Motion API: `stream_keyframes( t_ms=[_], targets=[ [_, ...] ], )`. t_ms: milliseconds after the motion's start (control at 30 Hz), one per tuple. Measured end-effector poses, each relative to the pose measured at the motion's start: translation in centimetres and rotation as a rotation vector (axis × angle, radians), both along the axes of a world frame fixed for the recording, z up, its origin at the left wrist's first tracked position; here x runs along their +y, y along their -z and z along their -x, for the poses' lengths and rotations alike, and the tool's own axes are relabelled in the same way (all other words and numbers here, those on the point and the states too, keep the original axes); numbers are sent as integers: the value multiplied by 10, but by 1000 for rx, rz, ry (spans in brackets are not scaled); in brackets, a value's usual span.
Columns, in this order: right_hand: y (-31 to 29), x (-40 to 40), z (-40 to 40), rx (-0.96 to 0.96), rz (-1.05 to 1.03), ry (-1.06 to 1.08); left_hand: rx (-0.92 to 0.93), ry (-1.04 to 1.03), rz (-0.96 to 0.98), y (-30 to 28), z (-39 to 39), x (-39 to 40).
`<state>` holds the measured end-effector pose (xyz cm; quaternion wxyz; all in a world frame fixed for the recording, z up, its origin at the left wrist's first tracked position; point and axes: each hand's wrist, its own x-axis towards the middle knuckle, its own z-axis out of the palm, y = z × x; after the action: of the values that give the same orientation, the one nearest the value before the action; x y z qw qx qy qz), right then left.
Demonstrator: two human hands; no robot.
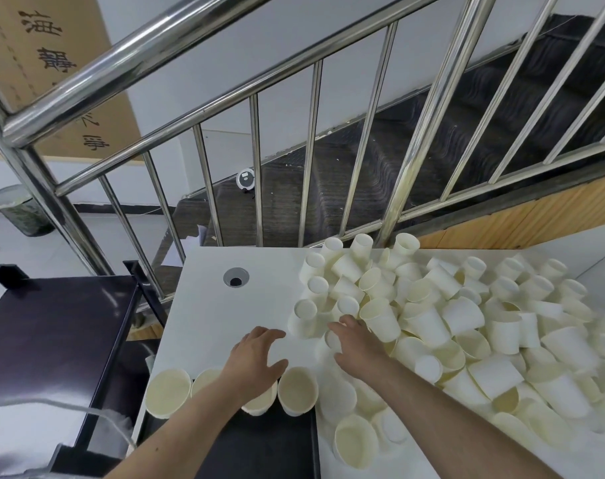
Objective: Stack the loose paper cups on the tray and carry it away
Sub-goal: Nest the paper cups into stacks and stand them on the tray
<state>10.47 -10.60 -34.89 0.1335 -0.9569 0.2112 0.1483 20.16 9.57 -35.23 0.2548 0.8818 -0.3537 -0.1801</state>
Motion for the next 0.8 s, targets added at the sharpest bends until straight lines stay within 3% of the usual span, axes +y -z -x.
stream_keyframes(
  t_ms=[267,433,500,633,700,800],
  targets=[
    [22,-7,-12,62,-65,-58,59,-56,11,6,-1,-13],
    [6,-14,-9,-133,-192,84,111,-73,52,6,1,-23],
    [-7,-16,-10,-290,-372,276,167,-111,118,3,2,-29],
    [-25,-19,-16,-440,-1031,746,386,-210,345,-13,7,-47],
    [-29,-18,-16,-441,-1243,847,436,-199,430,-23,11,-55],
    [-33,-17,-14,-437,-1378,884,468,-221,544,-30,13,-61]
  ],
)
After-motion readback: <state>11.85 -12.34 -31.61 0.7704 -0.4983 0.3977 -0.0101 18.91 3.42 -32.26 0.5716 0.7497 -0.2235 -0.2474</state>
